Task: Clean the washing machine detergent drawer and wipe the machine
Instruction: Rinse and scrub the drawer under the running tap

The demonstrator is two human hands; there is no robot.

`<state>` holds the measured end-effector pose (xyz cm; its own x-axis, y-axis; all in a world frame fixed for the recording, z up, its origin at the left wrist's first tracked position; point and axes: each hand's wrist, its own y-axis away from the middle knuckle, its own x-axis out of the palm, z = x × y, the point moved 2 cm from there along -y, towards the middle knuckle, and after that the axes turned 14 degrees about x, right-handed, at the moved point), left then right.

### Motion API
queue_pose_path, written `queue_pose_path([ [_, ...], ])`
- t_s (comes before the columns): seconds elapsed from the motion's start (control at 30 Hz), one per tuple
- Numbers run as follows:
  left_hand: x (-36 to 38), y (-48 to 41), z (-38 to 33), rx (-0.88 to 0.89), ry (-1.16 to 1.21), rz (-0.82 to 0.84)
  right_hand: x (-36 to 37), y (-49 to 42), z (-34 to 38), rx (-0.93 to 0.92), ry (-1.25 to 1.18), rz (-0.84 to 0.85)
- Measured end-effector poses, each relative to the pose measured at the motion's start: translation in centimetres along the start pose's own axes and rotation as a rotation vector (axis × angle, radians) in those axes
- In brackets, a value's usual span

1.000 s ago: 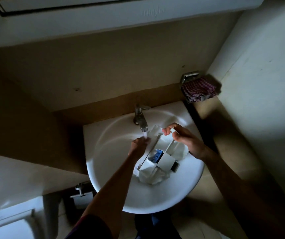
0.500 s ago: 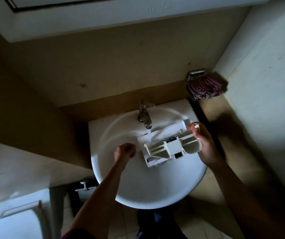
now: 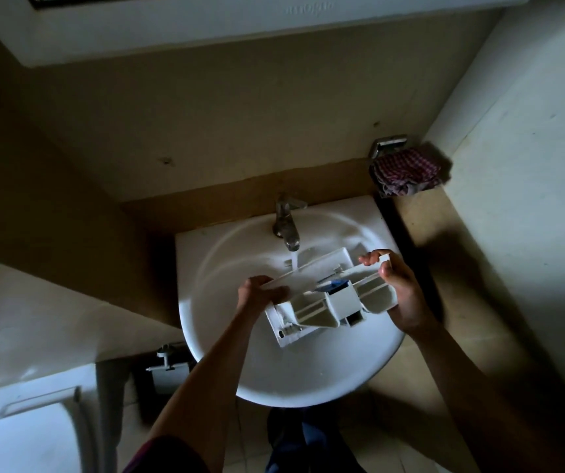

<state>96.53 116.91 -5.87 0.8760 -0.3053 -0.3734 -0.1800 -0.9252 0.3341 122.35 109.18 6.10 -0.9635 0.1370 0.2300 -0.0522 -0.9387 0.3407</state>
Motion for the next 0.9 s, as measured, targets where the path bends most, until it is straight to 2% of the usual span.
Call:
queue_pose_path([
  [0.13, 0.4, -1.2, -1.9, 0.176, -0.347, 0.195, 0.1, -0.4, 0.2, -0.001, 0.032, 0.050],
  [0.33, 2.3, -2.7, -6.1, 0.333, -0.521, 0.264, 2.8, -0.4, 0.8, 0.008, 0.044, 0.100],
  [0.53, 2.5, -3.0, -6.2, 0.311, -0.465, 0.356, 3.0, -0.5, 1.2, -0.005, 0.088, 0.122],
  [0.63, 2.3, -2.9, -6.2, 0.338, -0.482, 0.332, 2.9, -0.7, 1.3, -0.025, 0.076, 0.075],
  [0.73, 1.7, -3.0, -6.1, 0.368, -0.573, 0.382, 2.8, -0.8, 1.1, -0.029, 0.063, 0.066],
  [0.9, -0.9, -3.2, -3.5, 0.306, -0.474, 0.403, 1.5, -1.0, 1.3, -0.013, -0.021, 0.013],
])
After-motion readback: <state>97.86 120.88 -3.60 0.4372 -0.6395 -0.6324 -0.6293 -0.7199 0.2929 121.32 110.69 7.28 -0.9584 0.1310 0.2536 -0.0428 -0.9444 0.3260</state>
